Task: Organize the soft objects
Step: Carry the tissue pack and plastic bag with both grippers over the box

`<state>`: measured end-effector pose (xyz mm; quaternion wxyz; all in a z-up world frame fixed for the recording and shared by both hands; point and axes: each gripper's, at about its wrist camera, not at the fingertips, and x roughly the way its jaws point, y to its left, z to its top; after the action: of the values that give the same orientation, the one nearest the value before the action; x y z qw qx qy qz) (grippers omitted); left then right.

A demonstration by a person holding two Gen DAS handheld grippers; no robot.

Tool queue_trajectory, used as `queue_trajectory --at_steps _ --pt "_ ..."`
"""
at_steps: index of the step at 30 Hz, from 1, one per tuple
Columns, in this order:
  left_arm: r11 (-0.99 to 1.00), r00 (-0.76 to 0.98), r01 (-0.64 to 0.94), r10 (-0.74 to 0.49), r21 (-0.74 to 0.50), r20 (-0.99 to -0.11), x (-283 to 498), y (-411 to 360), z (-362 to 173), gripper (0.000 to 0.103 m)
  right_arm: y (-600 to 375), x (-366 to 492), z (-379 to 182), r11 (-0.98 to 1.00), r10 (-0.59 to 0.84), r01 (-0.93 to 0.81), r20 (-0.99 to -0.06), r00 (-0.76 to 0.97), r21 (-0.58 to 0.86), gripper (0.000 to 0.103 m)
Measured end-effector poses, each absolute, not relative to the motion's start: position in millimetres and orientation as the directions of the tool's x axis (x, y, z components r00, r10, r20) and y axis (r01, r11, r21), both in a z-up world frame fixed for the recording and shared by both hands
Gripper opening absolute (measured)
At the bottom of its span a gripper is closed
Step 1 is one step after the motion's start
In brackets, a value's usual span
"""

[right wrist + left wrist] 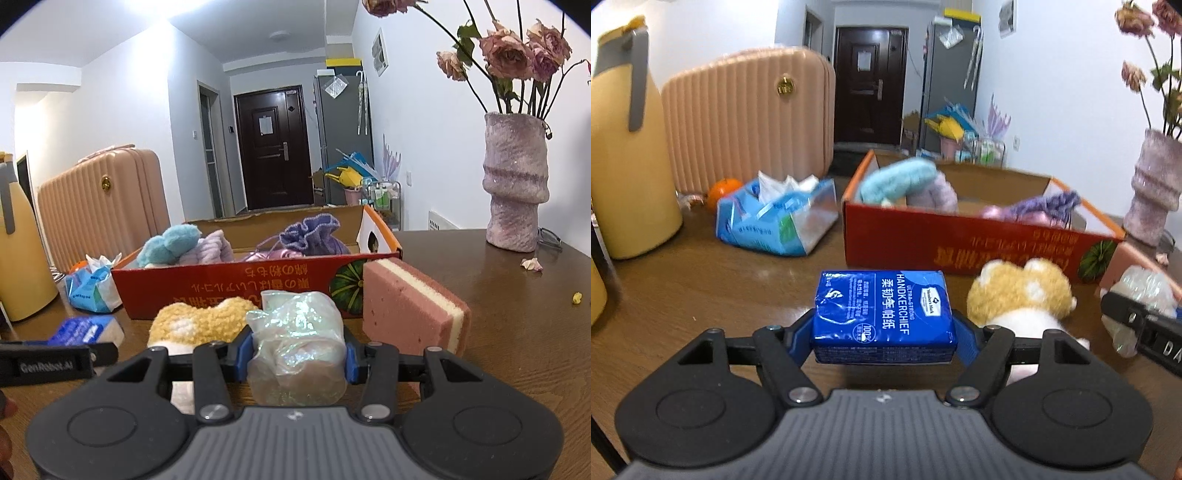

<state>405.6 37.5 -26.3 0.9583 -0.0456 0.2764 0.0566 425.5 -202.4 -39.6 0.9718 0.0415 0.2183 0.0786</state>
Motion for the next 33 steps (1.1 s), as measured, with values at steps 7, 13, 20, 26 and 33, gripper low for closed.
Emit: queue_trajectory --at_steps 7,13,20,26,33 --pt "0.988 0.877 -0.142 0.097 -0.063 -0.470 403.2 35.3 -11.2 0.074 -198.2 422.7 -30.3 0.984 0.173 -0.146 -0.370 0.913 0.099 0.045" --pt "0.986 0.901 -0.143 0.095 -0.084 -0.422 404.0 31.5 1.0 0.074 -190.2 423.7 -23.3 0.987 0.156 -0.140 -0.319 0.935 0.073 0.045" --pt "0.982 0.923 -0.157 0.109 -0.101 -0.370 410.4 26.9 15.1 0.074 -186.8 428.2 -14.8 0.989 0.143 -0.128 -0.269 0.952 0.075 0.045" --pt "0.975 0.932 -0.176 0.121 -0.135 -0.342 421.1 28.7 24.9 0.075 -186.8 437.6 -8.8 0.989 0.134 -0.113 -0.239 0.962 0.097 0.045" --pt "0.969 0.935 -0.200 0.144 -0.147 -0.323 434.3 29.9 30.8 0.074 -184.2 452.4 -5.0 0.987 0.130 -0.105 -0.224 0.966 0.120 0.045"
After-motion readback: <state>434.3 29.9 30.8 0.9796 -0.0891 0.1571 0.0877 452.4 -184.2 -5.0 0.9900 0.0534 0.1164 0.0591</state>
